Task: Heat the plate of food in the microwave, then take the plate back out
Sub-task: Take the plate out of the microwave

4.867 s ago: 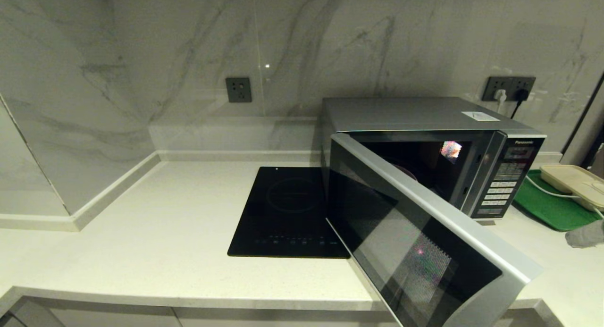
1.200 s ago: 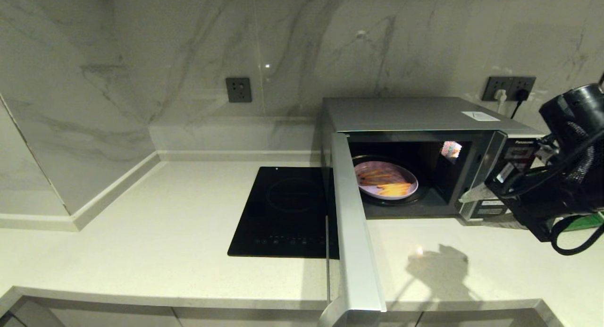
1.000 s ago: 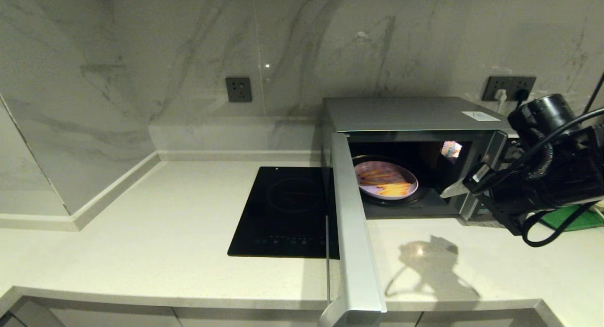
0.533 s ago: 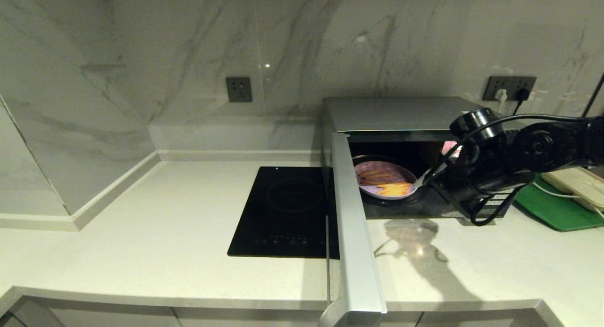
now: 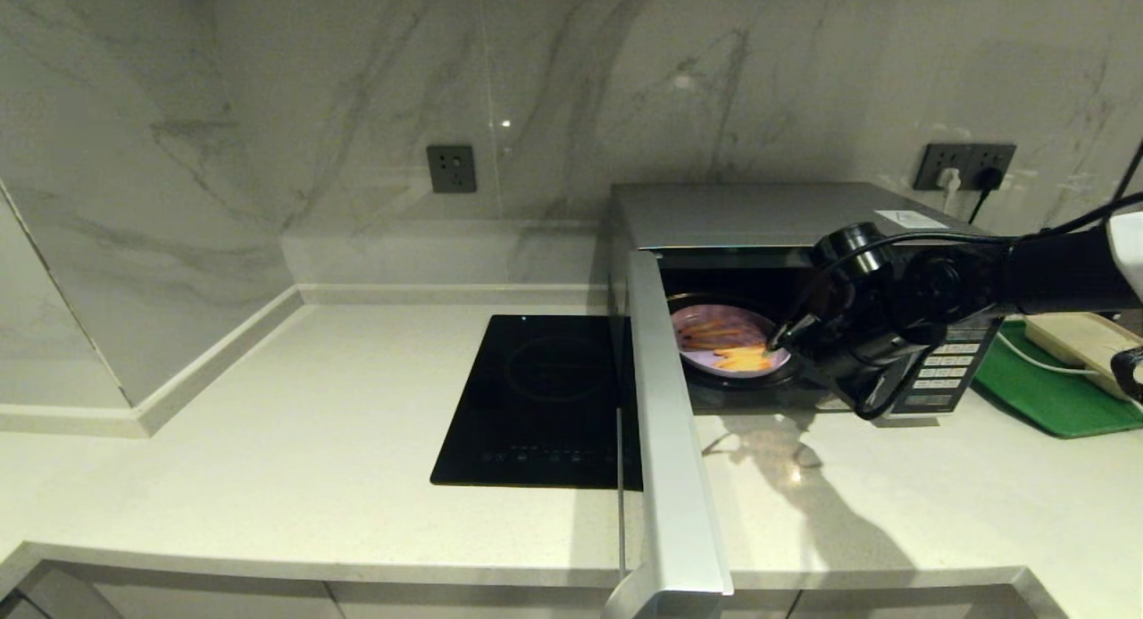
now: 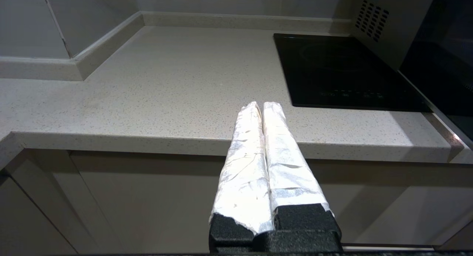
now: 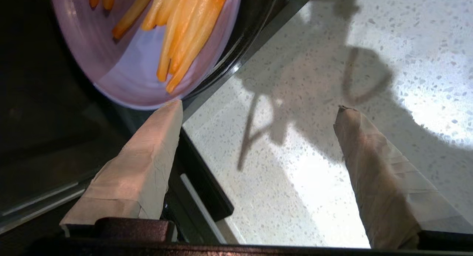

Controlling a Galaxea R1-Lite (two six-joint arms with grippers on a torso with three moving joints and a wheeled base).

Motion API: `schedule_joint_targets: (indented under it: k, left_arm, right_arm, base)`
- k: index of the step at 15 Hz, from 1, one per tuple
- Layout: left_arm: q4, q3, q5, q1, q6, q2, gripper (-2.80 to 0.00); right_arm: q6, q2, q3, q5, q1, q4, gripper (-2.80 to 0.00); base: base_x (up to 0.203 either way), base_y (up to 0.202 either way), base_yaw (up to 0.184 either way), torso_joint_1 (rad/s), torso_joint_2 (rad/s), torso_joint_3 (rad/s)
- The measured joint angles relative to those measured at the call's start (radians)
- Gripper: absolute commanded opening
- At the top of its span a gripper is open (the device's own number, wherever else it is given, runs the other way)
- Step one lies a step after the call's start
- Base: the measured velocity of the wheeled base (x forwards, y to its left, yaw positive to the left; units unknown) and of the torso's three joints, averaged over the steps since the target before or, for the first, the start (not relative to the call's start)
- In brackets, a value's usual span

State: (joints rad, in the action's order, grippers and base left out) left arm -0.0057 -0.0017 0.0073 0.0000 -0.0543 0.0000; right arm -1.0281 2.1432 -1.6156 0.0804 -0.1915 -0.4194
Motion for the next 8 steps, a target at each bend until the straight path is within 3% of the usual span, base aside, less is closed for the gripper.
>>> schedule_joint_targets:
  k: [3, 8]
  left_arm:
    - [0.0, 0.0, 0.0, 0.0, 0.0, 0.0, -2.8]
    - [0.0, 0.0, 0.0, 0.0, 0.0, 0.0, -2.8]
  right_arm:
    - [-0.001, 0.042, -0.025, 0.053, 0.0, 0.0, 0.0]
    - [-0.001, 0.074, -0.045, 0.055, 0.0, 0.0, 0.0]
  base:
    - [0.0, 0.0, 0.0, 0.0, 0.0, 0.0]
    - [0.0, 0.0, 0.0, 0.0, 0.0, 0.0]
